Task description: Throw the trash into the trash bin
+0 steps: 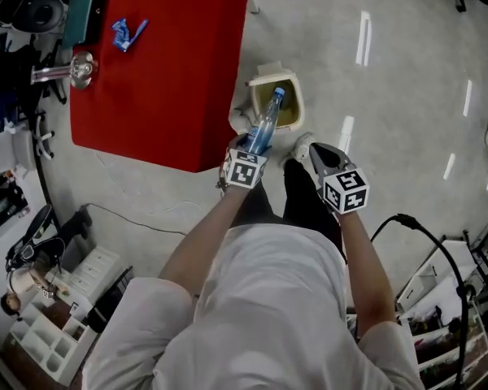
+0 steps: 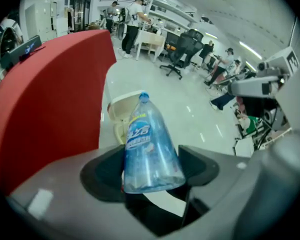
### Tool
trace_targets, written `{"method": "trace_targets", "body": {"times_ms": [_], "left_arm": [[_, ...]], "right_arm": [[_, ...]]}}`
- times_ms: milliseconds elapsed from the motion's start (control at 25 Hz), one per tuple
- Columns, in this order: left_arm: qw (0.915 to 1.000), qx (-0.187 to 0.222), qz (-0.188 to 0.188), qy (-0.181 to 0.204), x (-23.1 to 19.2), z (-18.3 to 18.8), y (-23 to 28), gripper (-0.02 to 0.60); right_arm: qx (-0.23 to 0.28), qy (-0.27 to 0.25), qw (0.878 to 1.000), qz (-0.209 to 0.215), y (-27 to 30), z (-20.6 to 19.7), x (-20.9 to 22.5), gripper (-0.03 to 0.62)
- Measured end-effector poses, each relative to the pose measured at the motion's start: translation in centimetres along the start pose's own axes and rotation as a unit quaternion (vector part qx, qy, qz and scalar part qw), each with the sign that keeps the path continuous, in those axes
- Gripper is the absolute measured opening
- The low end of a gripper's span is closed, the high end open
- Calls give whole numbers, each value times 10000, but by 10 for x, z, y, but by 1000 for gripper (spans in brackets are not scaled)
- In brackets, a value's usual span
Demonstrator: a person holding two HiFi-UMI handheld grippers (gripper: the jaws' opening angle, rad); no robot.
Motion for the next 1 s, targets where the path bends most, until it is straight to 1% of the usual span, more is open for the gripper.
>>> {"method": "trace_targets", "body": {"times_ms": [280,400,560,680,760,880,1000], "left_arm": [[9989,-287,-32,-376,-43,-2,77,345],[9980,-392,-62,-489,-55,-5,112,345],[9950,-549,-206,-807,-69,-9,161,345],[9928,-642,-296,-964,-78,-18,198,345],[9913,-643,-364,-1089,-80,-18,214,347],[9902,-532,-348,-1247,-86,-17,235,347],[9910,-507,-278,-1205,-90,-20,247,347]], "right_arm": [[-139,380,9992,14,57,-22,37,2],[-202,395,9990,42,85,-33,52,2],[-214,450,9987,134,121,-45,65,2],[-266,509,9981,217,145,-59,70,2],[-320,526,9978,254,157,-70,74,2],[-394,592,9971,273,169,-86,82,2],[-464,704,9961,250,172,-103,87,2]]}}
Point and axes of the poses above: the fingertips, and each gripper's own axes: y forward along the fingers, x to its right, z out of its top, the point moved 3 cm from there along -y, backward along the fingers, and after that the axes turned 10 degrees about -x, right-handed, at the moved point
